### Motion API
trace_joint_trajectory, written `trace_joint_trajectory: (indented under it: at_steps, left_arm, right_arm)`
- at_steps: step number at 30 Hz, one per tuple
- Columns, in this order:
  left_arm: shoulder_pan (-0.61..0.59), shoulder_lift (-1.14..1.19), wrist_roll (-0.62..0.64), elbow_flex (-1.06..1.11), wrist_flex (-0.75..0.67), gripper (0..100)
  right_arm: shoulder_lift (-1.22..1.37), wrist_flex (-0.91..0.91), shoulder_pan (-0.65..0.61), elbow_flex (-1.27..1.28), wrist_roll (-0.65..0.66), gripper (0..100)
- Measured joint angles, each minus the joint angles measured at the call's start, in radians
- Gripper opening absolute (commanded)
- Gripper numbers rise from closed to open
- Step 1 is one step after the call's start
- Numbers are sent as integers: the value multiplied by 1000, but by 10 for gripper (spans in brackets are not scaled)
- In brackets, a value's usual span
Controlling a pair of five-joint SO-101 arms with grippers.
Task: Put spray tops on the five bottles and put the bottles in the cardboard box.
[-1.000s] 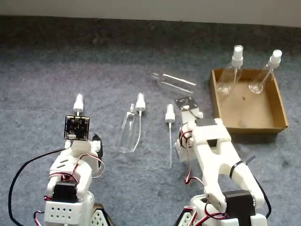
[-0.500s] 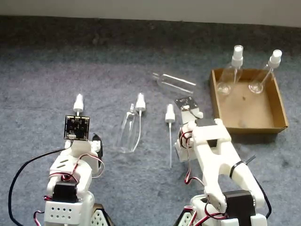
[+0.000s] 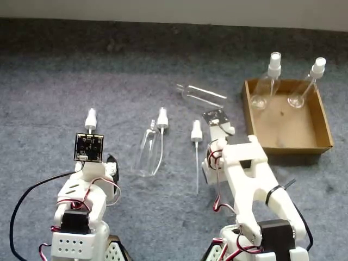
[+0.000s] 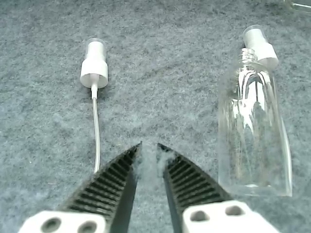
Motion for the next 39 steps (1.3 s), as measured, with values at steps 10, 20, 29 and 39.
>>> trace_joint_trajectory:
  at_steps: [10, 20, 29, 39]
  left_arm:
    - [0, 0, 0, 0, 0, 7]
    - [0, 0, -8, 0, 29, 6]
    - [2, 0, -216, 0, 71, 5]
    - [2, 0, -221, 0, 72, 7]
  right_arm:
    - [-327, 172, 0, -170, 0, 128]
    - [-614, 178, 0, -172, -209, 128]
    - [-654, 180, 0, -172, -250, 128]
    - [-657, 94, 0, -172, -250, 128]
